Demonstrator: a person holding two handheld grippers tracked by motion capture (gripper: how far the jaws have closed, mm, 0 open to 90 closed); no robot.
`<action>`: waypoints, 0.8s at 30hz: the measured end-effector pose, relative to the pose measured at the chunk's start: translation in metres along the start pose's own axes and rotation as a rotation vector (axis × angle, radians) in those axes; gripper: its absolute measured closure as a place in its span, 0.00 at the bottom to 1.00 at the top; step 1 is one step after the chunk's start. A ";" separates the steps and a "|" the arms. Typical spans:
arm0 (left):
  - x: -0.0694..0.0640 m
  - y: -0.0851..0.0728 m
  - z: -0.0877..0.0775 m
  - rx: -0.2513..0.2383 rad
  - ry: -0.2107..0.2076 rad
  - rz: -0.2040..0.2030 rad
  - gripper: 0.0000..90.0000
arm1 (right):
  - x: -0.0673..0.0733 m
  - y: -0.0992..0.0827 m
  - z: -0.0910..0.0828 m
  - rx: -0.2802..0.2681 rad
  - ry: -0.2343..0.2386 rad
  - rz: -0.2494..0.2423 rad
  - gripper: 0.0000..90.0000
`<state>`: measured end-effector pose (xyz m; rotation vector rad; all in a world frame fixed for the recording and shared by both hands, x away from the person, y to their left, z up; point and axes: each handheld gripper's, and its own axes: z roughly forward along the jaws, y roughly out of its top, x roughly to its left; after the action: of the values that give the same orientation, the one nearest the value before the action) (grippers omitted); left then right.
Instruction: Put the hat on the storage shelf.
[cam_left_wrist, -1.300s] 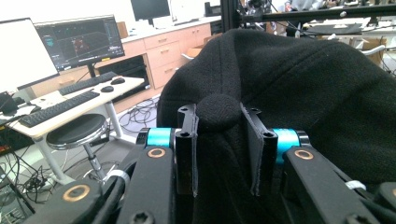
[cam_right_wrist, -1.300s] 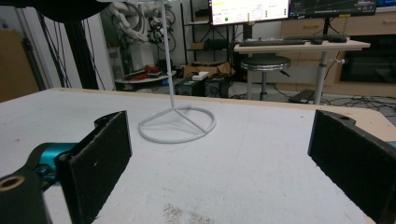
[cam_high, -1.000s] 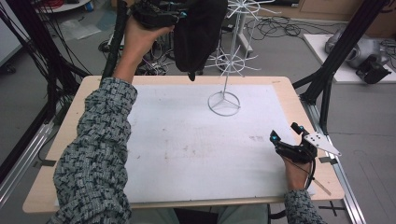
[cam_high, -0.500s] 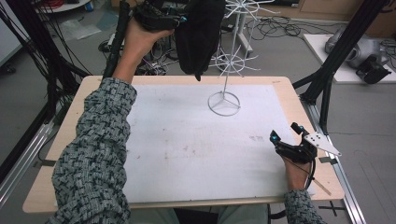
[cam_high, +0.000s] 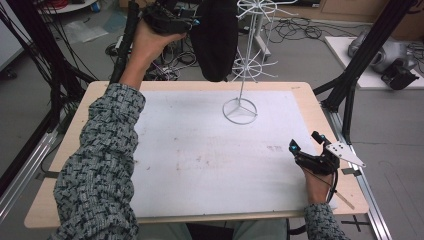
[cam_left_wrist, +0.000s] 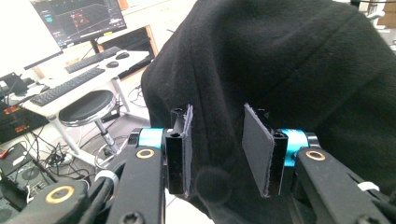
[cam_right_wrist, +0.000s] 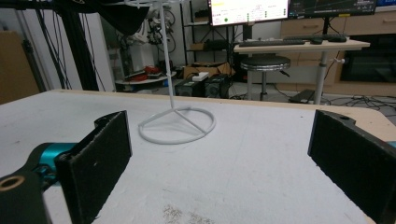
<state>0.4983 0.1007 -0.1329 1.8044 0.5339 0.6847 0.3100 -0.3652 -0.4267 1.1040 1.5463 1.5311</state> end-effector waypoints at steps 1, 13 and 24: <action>0.000 0.000 -0.001 0.000 -0.001 0.000 0.70 | 0.000 0.000 0.000 0.000 0.000 0.000 0.06; 0.005 0.000 -0.024 0.023 0.003 -0.002 0.61 | 0.000 0.000 0.000 -0.002 -0.003 -0.001 0.06; 0.010 -0.023 -0.067 -0.015 0.063 -0.025 0.55 | 0.002 0.000 0.000 -0.008 -0.003 0.000 0.06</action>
<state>0.4593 0.1611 -0.1355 1.7645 0.5903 0.7284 0.3093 -0.3633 -0.4261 1.1012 1.5369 1.5339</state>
